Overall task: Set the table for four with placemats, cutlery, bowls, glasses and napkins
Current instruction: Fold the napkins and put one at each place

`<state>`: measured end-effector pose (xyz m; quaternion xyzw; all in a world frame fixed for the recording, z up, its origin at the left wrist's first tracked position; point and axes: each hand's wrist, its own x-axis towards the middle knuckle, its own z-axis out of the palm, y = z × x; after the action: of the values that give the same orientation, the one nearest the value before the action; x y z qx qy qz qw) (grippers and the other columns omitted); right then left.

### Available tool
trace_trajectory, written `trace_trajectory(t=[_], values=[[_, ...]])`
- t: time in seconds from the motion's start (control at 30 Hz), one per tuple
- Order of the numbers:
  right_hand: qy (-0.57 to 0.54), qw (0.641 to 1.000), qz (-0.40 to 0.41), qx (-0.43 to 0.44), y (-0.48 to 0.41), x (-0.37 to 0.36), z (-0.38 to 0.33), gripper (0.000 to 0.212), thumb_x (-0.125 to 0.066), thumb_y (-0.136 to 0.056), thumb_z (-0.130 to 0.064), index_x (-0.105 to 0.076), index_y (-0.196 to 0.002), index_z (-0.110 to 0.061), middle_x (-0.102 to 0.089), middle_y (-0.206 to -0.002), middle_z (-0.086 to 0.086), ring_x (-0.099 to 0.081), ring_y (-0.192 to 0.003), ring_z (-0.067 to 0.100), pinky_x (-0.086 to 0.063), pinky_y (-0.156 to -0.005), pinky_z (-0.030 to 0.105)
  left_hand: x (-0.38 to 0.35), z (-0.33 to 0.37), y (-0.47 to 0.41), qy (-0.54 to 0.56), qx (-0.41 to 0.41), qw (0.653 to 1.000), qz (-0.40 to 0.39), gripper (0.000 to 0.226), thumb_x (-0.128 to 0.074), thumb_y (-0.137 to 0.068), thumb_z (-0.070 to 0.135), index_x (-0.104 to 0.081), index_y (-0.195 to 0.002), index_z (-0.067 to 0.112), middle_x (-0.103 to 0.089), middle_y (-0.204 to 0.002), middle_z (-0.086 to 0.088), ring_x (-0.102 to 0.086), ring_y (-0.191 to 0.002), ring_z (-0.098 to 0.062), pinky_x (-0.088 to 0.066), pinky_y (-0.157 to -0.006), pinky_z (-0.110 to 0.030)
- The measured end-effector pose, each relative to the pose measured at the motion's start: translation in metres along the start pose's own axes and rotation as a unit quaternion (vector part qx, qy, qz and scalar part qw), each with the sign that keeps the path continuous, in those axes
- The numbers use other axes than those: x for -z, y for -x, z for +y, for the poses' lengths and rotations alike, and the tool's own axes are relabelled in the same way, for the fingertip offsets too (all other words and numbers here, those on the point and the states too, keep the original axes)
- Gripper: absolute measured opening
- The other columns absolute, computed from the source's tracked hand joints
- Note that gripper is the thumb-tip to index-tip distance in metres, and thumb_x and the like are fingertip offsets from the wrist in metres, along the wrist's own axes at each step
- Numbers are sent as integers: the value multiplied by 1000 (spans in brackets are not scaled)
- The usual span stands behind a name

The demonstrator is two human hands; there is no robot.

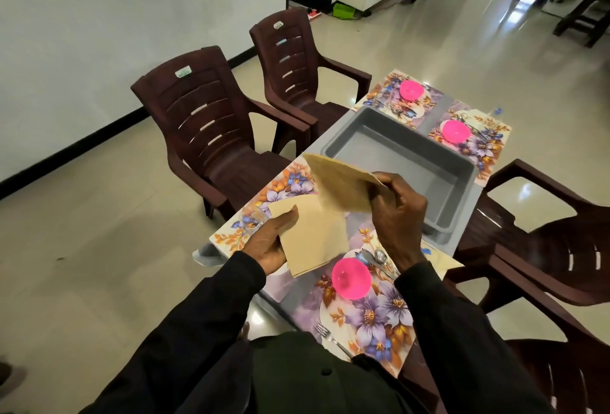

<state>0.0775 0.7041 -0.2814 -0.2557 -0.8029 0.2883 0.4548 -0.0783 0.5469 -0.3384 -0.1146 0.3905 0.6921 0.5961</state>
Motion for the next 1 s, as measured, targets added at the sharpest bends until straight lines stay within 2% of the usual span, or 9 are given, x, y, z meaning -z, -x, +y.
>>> trace_trajectory(t=[0.17,0.33,0.4,0.5,0.57,0.67,0.77,0.9,1.0], values=[[-10,979,-131,154,9,-28,-18,15,-67,-93,4,-71,-107,3,-72,-113,11,-69,-109,27,-57,-89,46,9,35,-2,52,-5,999,-8,44,-56,-103,35,-62,-136,7,-71,-122,-14,-72,-102,-27,-61,-87,-40],[70,968,-205,130,55,-63,-16,39,-64,-85,19,-72,-116,-5,-70,-122,8,-64,-119,24,-55,-94,46,22,75,-1,33,-27,997,-68,62,-46,-101,58,-60,-139,11,-66,-134,-19,-67,-119,-35,-56,-96,-48],[92,963,-218,128,62,-72,-21,40,-63,-85,18,-72,-117,-5,-70,-125,7,-63,-122,23,-54,-97,45,29,87,-1,31,-11,996,-88,58,-51,-101,55,-61,-138,12,-65,-134,-19,-66,-120,-35,-53,-99,-49],[105,958,-236,124,67,-81,-35,31,-65,-90,5,-73,-118,-8,-70,-125,5,-62,-123,21,-52,-103,41,39,99,-3,26,22,995,-89,48,-64,-98,26,-57,-143,9,-65,-135,-19,-65,-122,-35,-57,-93,-49],[88,968,-219,82,66,-86,-47,23,-64,-95,-8,-72,-117,-8,-71,-122,5,-64,-119,20,-52,-102,38,46,104,-7,6,28,996,-84,51,-64,-95,10,-55,-144,8,-65,-135,-19,-64,-123,-35,-59,-88,-47],[82,985,-152,14,53,-97,-65,19,-70,-95,-11,-73,-113,-7,-74,-111,6,-68,-102,18,-57,-90,35,58,114,-13,-14,33,996,-78,59,-67,-89,2,-53,-146,7,-65,-134,-19,-65,-121,-34,-59,-89,-45],[119,982,-138,-55,29,-112,-72,25,-74,-93,-19,-74,-115,-8,-75,-108,7,-70,-92,15,-59,-81,29,65,121,-14,-14,61,995,-81,57,-69,-89,8,-54,-145,6,-62,-138,-20,-67,-114,-34,-58,-90,-49],[148,959,-174,-166,10,-130,-66,28,-77,-90,-28,-73,-114,-14,-74,-107,-1,-66,-92,10,-57,-82,25,71,130,-10,-21,86,992,-91,51,-72,-91,25,-61,-140,13,-68,-130,-17,-70,-107,-33,-58,-87,-51],[128,945,-174,-246,11,-139,-63,32,-80,-86,-33,-69,-111,-17,-69,-106,-6,-60,-92,2,-47,-76,12,74,134,-4,-44,85,991,-91,44,-71,-90,14,-64,-133,10,-74,-114,-17,-75,-94,-31,-61,-78,-47]])
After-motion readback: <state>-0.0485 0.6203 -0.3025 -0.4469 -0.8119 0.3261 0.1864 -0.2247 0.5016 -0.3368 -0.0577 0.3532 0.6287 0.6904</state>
